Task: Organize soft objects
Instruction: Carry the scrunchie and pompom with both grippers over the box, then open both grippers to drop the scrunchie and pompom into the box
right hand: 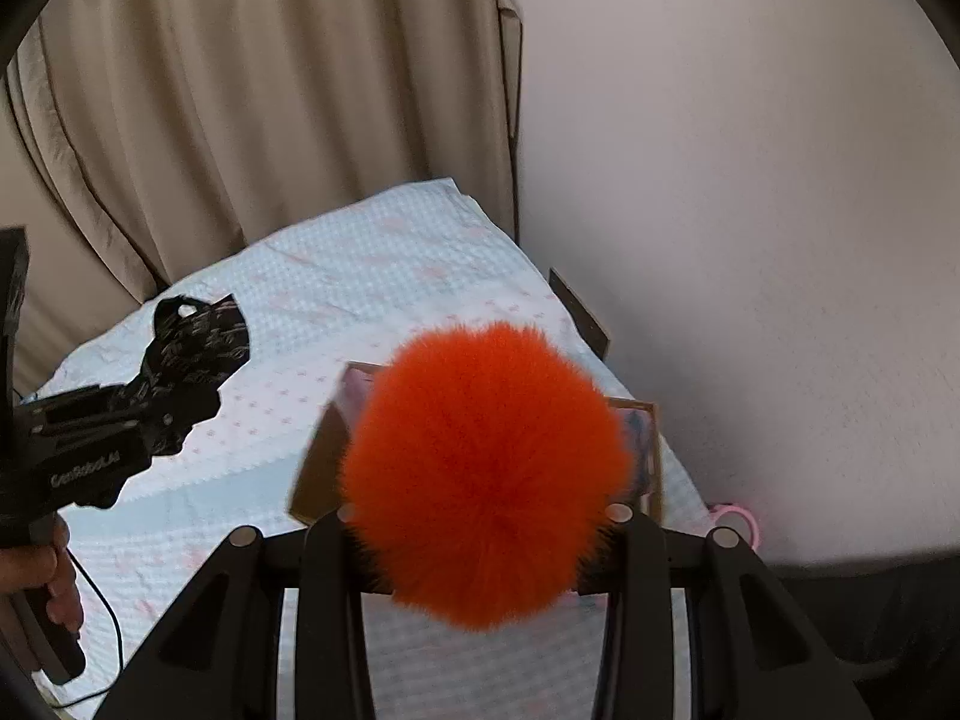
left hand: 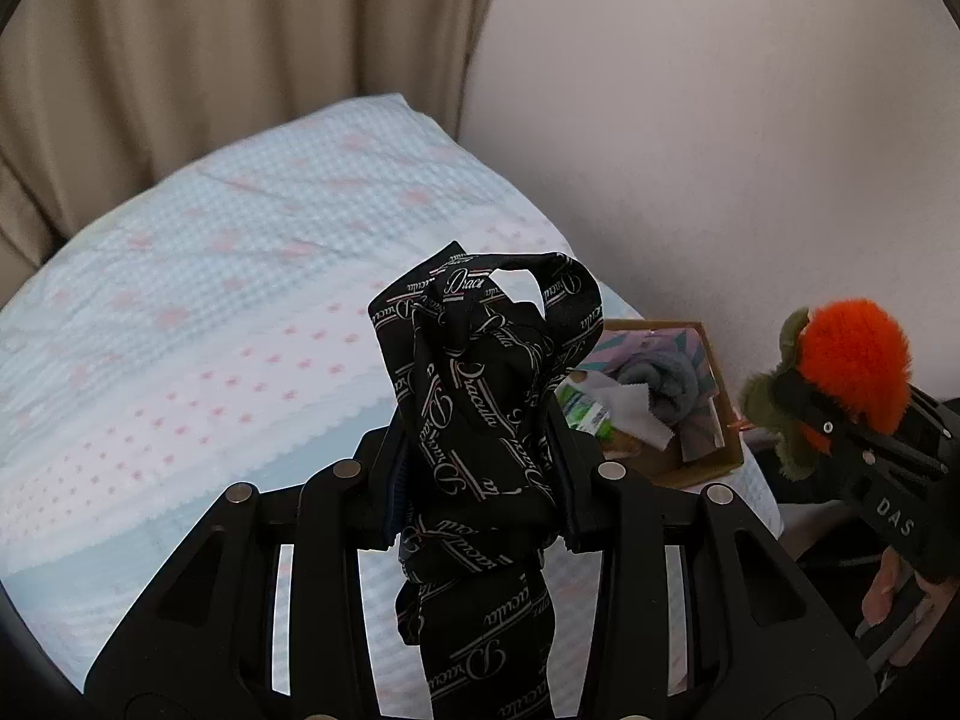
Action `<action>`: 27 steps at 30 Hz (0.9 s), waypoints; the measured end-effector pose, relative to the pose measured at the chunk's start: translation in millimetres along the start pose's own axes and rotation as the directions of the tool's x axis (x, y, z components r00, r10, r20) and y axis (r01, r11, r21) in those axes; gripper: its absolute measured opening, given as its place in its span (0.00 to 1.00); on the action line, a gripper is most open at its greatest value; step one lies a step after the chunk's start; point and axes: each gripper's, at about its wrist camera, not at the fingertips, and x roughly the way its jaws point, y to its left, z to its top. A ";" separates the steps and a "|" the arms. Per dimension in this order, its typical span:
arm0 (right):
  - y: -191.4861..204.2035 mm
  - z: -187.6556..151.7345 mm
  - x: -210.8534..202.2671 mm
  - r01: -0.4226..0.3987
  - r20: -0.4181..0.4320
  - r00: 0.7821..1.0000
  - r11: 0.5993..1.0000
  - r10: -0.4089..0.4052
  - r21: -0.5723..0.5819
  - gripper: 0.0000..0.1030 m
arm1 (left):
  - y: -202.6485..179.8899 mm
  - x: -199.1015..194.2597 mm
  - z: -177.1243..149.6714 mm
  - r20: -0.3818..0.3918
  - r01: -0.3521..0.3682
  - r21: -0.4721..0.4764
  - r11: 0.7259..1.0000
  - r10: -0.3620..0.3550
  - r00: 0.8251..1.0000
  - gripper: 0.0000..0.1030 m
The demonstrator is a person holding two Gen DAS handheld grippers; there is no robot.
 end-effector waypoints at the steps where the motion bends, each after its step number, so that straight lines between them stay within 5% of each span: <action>1: -6.8 0.5 6.5 -0.003 -0.008 1.000 1.000 0.003 0.004 0.34 | -8.0 13.9 3.8 -0.021 -0.004 0.004 1.000 0.004 1.000 0.33; 8: -33.3 -6.8 50.5 -0.031 -0.076 0.997 0.999 0.029 -0.021 0.34 | -36.8 85.1 6.5 -0.159 -0.038 0.039 0.999 0.043 0.986 0.33; 13: -36.0 -20.7 87.6 -0.044 -0.170 0.985 0.996 0.030 -0.075 0.34 | -31.4 133.4 2.6 -0.288 -0.064 0.018 0.998 0.066 0.955 0.33; 21: -40.7 -30.0 122.0 -0.091 -0.241 0.968 0.993 0.072 -0.071 0.40 | -26.5 166.7 0.5 -0.367 -0.101 0.012 0.995 0.099 0.925 0.37; 22: -40.8 -31.0 123.1 -0.095 -0.247 0.966 0.993 0.075 -0.069 0.42 | -28.3 169.3 1.1 -0.371 -0.107 0.017 0.994 0.106 0.922 0.44; 25: -41.5 -34.1 129.7 -0.110 -0.258 0.962 0.992 0.093 -0.054 0.61 | -28.4 171.5 7.0 -0.366 -0.142 0.030 0.989 0.143 0.920 0.99; 27: -39.2 -35.6 133.5 -0.125 -0.272 0.956 0.991 0.107 -0.049 0.97 | -27.9 168.0 12.7 -0.347 -0.133 0.023 0.991 0.133 0.928 1.00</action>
